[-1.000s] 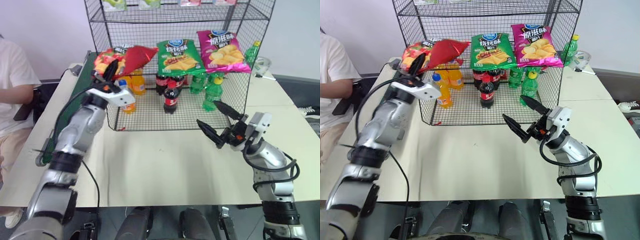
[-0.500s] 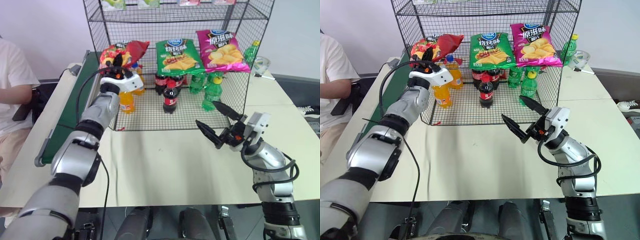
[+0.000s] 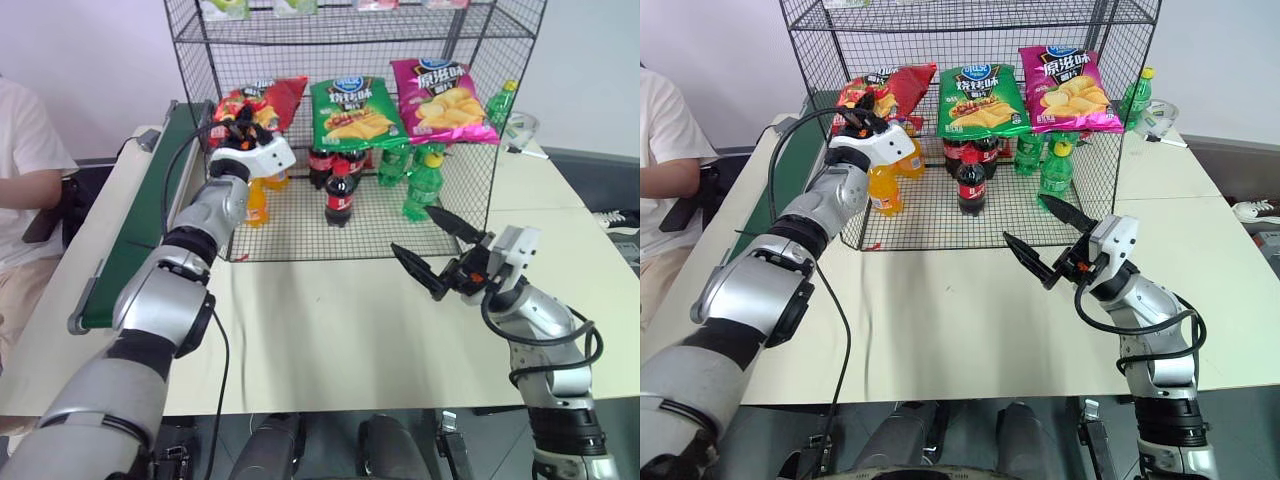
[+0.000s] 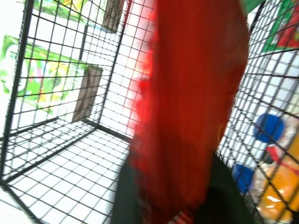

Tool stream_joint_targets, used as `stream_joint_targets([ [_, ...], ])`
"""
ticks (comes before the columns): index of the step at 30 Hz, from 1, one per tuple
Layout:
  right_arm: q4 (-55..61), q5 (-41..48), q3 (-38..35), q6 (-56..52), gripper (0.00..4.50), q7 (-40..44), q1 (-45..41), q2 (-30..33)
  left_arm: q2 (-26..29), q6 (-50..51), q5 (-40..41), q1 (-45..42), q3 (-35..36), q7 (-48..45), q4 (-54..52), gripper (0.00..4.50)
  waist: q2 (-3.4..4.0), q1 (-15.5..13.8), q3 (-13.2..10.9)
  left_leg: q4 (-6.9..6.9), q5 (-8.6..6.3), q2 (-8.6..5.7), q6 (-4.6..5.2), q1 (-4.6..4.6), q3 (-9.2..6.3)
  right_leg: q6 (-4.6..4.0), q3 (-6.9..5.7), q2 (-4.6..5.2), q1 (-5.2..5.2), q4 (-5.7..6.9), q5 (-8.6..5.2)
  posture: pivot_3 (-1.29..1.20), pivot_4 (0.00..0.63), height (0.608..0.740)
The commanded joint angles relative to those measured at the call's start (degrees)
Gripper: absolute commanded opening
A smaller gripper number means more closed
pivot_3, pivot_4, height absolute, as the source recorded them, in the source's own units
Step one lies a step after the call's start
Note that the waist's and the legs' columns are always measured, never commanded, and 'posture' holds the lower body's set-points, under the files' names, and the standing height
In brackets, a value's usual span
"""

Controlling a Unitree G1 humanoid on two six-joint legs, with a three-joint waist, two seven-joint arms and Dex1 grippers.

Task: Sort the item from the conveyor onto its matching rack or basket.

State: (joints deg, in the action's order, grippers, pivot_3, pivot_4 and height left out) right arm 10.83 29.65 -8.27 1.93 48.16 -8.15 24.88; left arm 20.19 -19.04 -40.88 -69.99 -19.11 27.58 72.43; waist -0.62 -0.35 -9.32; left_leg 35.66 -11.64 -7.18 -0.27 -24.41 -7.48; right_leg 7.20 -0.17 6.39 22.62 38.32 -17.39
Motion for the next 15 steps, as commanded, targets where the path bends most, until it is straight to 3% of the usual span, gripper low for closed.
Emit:
stream_joint_targets([
  [1, 2.14, 0.36, -0.29, 0.02, 4.5, 0.14, -0.5, 0.62, 1.71, -0.97, 0.87, 0.63, -0.47, -0.41, -2.25, 2.79, 0.01, -0.11, 0.01, 0.02, 0.0, 0.0, 0.0, 0.02, 0.0, 0.0, 0.0, 0.0, -0.03, 0.01, 0.0, 0.0, 0.15, 0.74],
  [3, 2.07, 0.33, -0.25, -0.15, 4.5, 0.37, -0.53, 0.77, 2.44, -2.16, 1.53, 1.61, -0.5, -1.91, -3.91, 3.75, 0.01, -0.26, 0.01, 0.1, -0.01, 0.0, 0.01, 0.01, 0.0, 0.0, 0.0, 0.0, -0.06, 0.05, 0.0, 0.0, 0.15, 0.74],
  [10, 1.33, 0.06, -0.44, 0.15, 4.5, 0.94, -0.52, 1.18, 7.97, -1.47, 5.08, 14.11, 2.2, -8.8, -24.24, 3.75, 0.09, 0.15, 0.06, 0.16, -0.02, 0.01, 0.03, 0.02, 0.0, 0.0, 0.03, 0.0, -0.04, 0.11, 0.0, 0.0, 0.15, 0.74],
  [15, 0.79, 0.16, -0.17, 0.02, 4.5, 1.34, -0.83, 1.26, 12.59, 0.88, 9.1, 26.88, 7.18, -16.63, -47.56, 3.75, 0.11, 0.23, 0.07, 0.17, -0.02, 0.01, 0.03, 0.02, -0.01, -0.01, 0.05, 0.01, -0.03, 0.12, 0.0, 0.0, 0.15, 0.74],
])
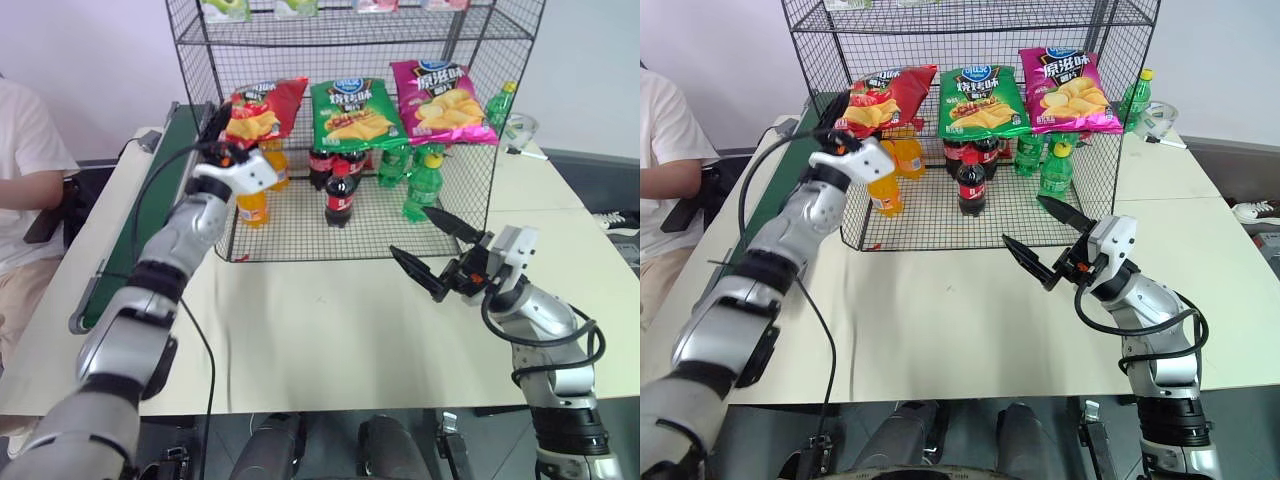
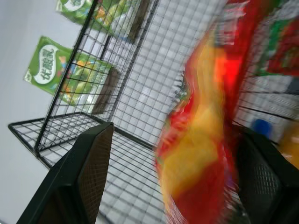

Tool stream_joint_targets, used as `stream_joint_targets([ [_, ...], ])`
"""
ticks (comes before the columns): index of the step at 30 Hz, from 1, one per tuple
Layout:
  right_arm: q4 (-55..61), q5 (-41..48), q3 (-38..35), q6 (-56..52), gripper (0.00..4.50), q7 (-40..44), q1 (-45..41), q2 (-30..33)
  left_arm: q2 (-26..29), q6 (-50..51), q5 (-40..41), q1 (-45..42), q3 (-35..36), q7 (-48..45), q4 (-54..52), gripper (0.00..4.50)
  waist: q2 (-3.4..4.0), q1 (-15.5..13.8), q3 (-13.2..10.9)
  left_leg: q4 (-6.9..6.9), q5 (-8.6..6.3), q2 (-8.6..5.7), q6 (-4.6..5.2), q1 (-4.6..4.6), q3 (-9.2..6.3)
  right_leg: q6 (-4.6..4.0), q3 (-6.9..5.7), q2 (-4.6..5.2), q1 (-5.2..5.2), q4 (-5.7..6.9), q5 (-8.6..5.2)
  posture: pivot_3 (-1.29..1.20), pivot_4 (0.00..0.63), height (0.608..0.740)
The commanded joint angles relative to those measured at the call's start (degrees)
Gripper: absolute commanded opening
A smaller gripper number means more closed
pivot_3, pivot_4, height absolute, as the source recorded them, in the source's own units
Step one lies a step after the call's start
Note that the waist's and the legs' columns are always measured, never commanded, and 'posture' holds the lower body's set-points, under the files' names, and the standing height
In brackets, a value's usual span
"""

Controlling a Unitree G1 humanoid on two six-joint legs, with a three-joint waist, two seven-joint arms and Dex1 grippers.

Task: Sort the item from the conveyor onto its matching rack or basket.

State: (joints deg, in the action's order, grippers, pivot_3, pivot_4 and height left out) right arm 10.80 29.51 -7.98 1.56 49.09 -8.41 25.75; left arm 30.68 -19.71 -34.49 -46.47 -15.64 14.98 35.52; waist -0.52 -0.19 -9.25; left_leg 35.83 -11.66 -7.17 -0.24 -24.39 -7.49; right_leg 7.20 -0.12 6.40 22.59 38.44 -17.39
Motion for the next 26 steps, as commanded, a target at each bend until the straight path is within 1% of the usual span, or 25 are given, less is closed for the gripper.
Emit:
stream_joint_targets([
  [1, 0.59, 0.3, -0.54, 0.41, 4.5, 0.63, -0.63, 0.56, 2.62, 1.42, 5.94, 6.26, 5.16, -7.28, -15.07, 3.75, 0.0, 0.04, 0.0, 0.0, 0.0, 0.01, 0.0, -0.01, 0.0, 0.0, 0.02, 0.01, 0.02, 0.0, 0.0, 0.0, 0.15, 0.74],
  [3, 0.14, 0.66, -1.01, 0.28, 4.5, 1.16, -0.76, 0.98, 2.28, 3.75, 16.8, 12.58, 9.79, -14.65, -23.39, 3.75, 0.0, 0.03, 0.0, -0.02, 0.0, 0.01, 0.0, -0.02, -0.02, -0.01, 0.04, 0.04, 0.03, -0.01, 0.0, 0.0, 0.15, 0.74],
  [4, 0.0, 0.81, -1.25, 0.19, 4.5, 1.67, -0.65, 1.4, 1.46, 5.21, 27.07, 15.96, 11.73, -21.42, -27.7, 3.75, 0.0, 0.01, 0.0, 0.0, 0.0, 0.02, 0.0, -0.02, -0.02, -0.02, 0.07, 0.08, 0.02, -0.01, 0.0, 0.0, 0.15, 0.74],
  [5, -0.03, 1.14, -1.47, -0.09, 4.5, 2.16, -0.49, 1.76, 1.13, 6.31, 34.32, 18.72, 13.49, -26.16, -31.04, 3.75, 0.03, 0.09, 0.01, 0.0, 0.0, 0.03, 0.0, -0.02, -0.03, -0.02, 0.07, 0.09, 0.01, -0.03, 0.0, 0.0, 0.15, 0.74],
  [6, -0.04, 1.35, -1.59, -0.28, 4.5, 2.5, -0.38, 1.99, 0.93, 7.26, 38.81, 20.45, 14.72, -29.5, -33.36, 3.75, 0.03, 0.01, 0.01, 0.01, -0.01, 0.04, -0.01, -0.01, -0.03, -0.03, 0.08, 0.13, -0.02, -0.05, 0.0, 0.0, 0.15, 0.74],
  [8, 0.03, 2.01, -1.92, -0.77, 4.5, 3.81, 0.17, 3.09, 1.46, 12.91, 49.95, 25.66, 18.88, -36.55, -37.7, 3.75, 0.04, 0.01, 0.02, 0.02, -0.01, 0.04, 0.01, 0.0, -0.08, -0.04, 0.05, 0.14, -0.05, -0.07, 0.0, 0.0, 0.15, 0.74],
  [9, -0.01, 2.32, -2.05, -0.94, 4.5, 4.29, 0.35, 3.51, 1.62, 15.6, 53.71, 27.29, 20.35, -38.85, -39.19, 3.75, 0.04, 0.03, 0.02, 0.02, -0.02, 0.04, 0.02, 0.01, -0.09, -0.04, 0.05, 0.14, -0.07, -0.07, 0.0, 0.0, 0.15, 0.74],
  [11, 0.22, 3.63, -2.97, -2.32, 4.5, 6.89, 1.47, 5.87, 4.32, 23.27, 62.16, 32.99, 25.27, -44.05, -42.01, 3.75, 0.05, 0.21, 0.02, 0.01, -0.03, 0.05, 0.03, 0.02, -0.1, -0.05, 0.04, 0.13, -0.08, -0.08, -0.01, 0.0, 0.15, 0.74],
  [12, 0.18, 4.17, -3.55, -2.85, 4.5, 7.81, 1.87, 6.86, 5.73, 26.03, 63.88, 35.04, 26.95, -45.5, -42.68, 3.75, 0.05, 0.4, 0.02, 0.01, -0.04, 0.06, 0.05, 0.02, -0.1, -0.05, 0.05, 0.13, -0.08, -0.09, -0.01, 0.0, 0.15, 0.74],
  [14, -0.56, 5.05, -4.94, -3.43, 4.5, 9.6, 2.49, 8.85, 7.5, 26.81, 64.61, 37.57, 30.43, -46.77, -43.01, 3.75, 0.05, 0.66, 0.01, -0.02, -0.04, 0.06, 0.06, 0.02, -0.11, -0.05, 0.05, 0.12, -0.08, -0.13, -0.01, 0.0, 0.15, 0.74],
  [16, -1.73, 5.79, -6.73, -3.87, 4.5, 11.64, 3.22, 11.09, 9.21, 30.22, 67.51, 39.86, 34.17, -48.39, -43.02, 3.75, 0.05, 0.48, 0.01, -0.02, -0.05, 0.06, 0.07, 0.02, -0.14, -0.06, 0.01, 0.12, -0.13, -0.17, -0.01, 0.0, 0.15, 0.74],
  [17, -2.43, 6.08, -7.84, -4.08, 4.5, 12.78, 3.62, 12.28, 10.38, 30.52, 67.37, 41.6, 35.56, -49.89, -43.13, 3.75, 0.05, 0.48, 0.01, -0.01, -0.05, 0.06, 0.08, 0.04, -0.15, -0.06, -0.01, 0.12, -0.17, -0.19, -0.01, 0.0, 0.15, 0.74],
  [19, -3.82, 6.74, -10.13, -4.62, 4.5, 15.3, 4.91, 14.98, 12.74, 27.95, 65.59, 47.37, 38.37, -54.75, -43.02, 3.75, 0.06, 0.68, 0.01, -0.02, -0.09, 0.06, 0.12, 0.04, -0.15, -0.06, -0.01, 0.14, -0.22, -0.27, -0.02, 0.0, 0.15, 0.74],
  [21, -5.01, 7.06, -11.61, -4.74, 4.5, 17.42, 5.91, 16.83, 13.6, 28.01, 65.74, 50.96, 40.62, -56.92, -42.34, 3.75, 0.09, 0.77, 0.01, -0.12, -0.12, 0.05, 0.18, 0.06, -0.07, -0.07, 0.01, 0.2, -0.23, -0.39, -0.02, 0.0, 0.15, 0.74],
  [26, -8.41, 6.15, -13.49, -3.73, 4.5, 19.45, 5.71, 18.11, 13.44, 23.92, 63.64, 53.23, 43.19, -60.14, -37.01, 3.75, 0.08, 0.46, 0.01, -0.12, -0.14, 0.08, 0.19, 0.2, -0.08, -0.19, -0.01, 0.23, -0.26, -0.39, -0.08, 0.0, 0.15, 0.74],
])
